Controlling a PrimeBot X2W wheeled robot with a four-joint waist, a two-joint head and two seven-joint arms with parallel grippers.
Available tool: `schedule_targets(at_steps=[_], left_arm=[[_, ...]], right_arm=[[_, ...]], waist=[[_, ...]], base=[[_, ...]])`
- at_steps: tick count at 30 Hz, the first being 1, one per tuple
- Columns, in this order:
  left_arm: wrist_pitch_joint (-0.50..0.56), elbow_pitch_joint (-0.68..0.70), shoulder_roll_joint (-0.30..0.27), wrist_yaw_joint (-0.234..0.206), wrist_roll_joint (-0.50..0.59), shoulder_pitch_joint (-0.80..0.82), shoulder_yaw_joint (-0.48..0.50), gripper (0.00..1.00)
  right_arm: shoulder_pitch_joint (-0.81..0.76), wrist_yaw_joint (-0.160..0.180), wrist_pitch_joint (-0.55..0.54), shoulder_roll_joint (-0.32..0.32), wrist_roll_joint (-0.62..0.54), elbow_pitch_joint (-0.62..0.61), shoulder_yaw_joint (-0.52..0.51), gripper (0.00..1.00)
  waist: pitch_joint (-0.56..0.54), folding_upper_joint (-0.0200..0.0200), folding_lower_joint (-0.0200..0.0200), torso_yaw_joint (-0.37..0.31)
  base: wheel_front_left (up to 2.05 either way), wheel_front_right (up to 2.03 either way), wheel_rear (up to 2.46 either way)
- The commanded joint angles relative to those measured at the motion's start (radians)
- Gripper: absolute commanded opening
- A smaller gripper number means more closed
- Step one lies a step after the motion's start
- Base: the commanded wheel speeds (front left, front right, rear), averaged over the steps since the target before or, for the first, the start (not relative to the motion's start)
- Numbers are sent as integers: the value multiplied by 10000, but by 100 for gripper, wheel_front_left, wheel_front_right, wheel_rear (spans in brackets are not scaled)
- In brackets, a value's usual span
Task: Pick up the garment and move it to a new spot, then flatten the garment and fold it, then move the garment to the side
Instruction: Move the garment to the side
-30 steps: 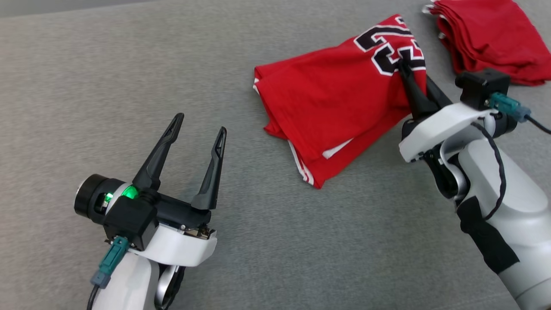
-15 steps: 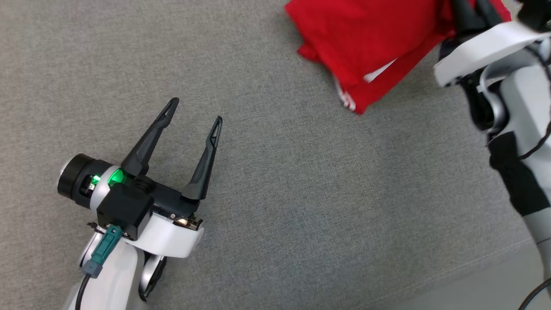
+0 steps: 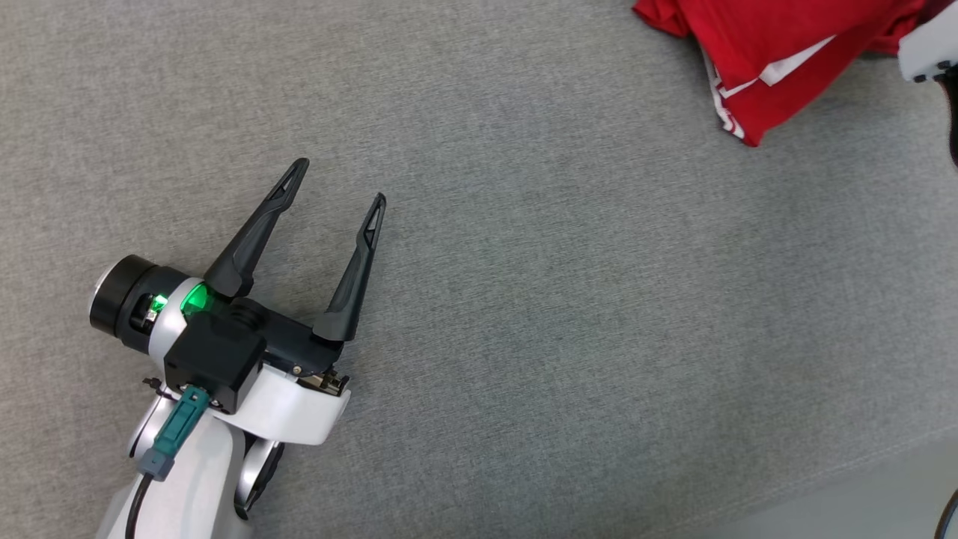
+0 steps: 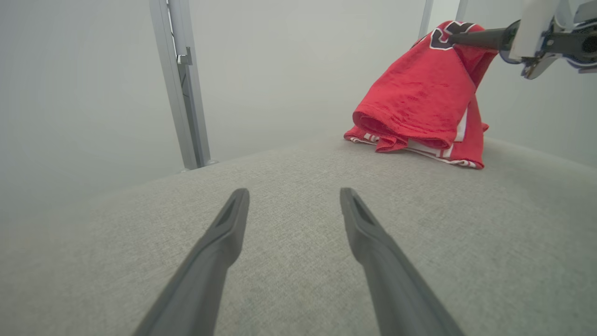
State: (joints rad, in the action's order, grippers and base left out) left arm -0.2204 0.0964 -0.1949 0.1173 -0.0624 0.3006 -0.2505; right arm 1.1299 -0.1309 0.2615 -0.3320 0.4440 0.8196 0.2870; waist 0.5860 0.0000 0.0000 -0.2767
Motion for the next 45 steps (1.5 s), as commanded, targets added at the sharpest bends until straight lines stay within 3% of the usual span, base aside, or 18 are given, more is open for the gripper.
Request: schedule_targets(at_steps=[1, 6, 7, 8, 9, 10, 16, 18, 22, 26, 34, 45], left_arm=[[8, 52, -34, -44, 15, 200, -10, 100], [23, 85, -29, -50, -33, 232, -129, 100], [23, 99, -33, -58, -36, 247, -137, 100], [17, 106, -36, -58, -40, 254, -151, 100], [8, 107, -35, -83, -56, 253, -147, 100], [-5, 107, -35, -101, -70, 248, -147, 100], [-85, 4, -4, -178, -152, 198, -156, 100], [-126, -86, 16, -223, -236, 152, -135, 100], [-186, -271, 92, -305, -326, 72, -134, 100], [-271, -508, 366, -528, -553, -97, -44, 100], [-364, -979, 1118, -1219, -2056, -567, 708, 100], [-426, -1372, 1336, -1897, -3025, -1237, 1265, 100]], right_arm=[[88, 0, 54, -103, -25, 159, -85, 0], [396, 0, 54, -470, -334, 1225, -456, 0], [434, 0, 54, -534, -456, 1406, -543, 9], [479, 0, 54, -602, -591, 1612, -670, 46], [518, 0, 54, -684, -759, 1807, -795, 94], [580, 1, 54, -745, -939, 2013, -960, 100], [918, 0, 54, -623, -2609, 2446, -2134, 100], [795, 0, 54, -85, -3436, 2004, -2530, 100], [271, 0, 52, 749, -4002, 1308, -2492, 100], [-472, 0, 52, 1491, -3738, 486, -1942, 100], [-2870, 0, 52, 1730, -2708, -1452, -752, 100], [-6015, 0, 52, 1932, -2553, -4431, -1054, 100]], waist=[[60, 0, 0, 98], [184, 0, 0, 424], [204, 0, 0, 481], [216, 0, 0, 532], [224, 0, 0, 577], [225, 0, 0, 613], [70, 0, 0, 734], [-132, 0, 0, 738], [-572, 0, 0, 838], [-1191, 0, 0, 1068], [-2568, 0, 0, 1633], [-4165, 0, 0, 2108]], base=[[0, 0, 0], [0, 0, 0], [0, 0, 0], [0, 0, 0], [0, 0, 0], [0, 0, 0], [0, 0, 0], [0, 0, 0], [0, 0, 0], [0, 0, 0], [0, 0, 0], [0, 0, 0]])
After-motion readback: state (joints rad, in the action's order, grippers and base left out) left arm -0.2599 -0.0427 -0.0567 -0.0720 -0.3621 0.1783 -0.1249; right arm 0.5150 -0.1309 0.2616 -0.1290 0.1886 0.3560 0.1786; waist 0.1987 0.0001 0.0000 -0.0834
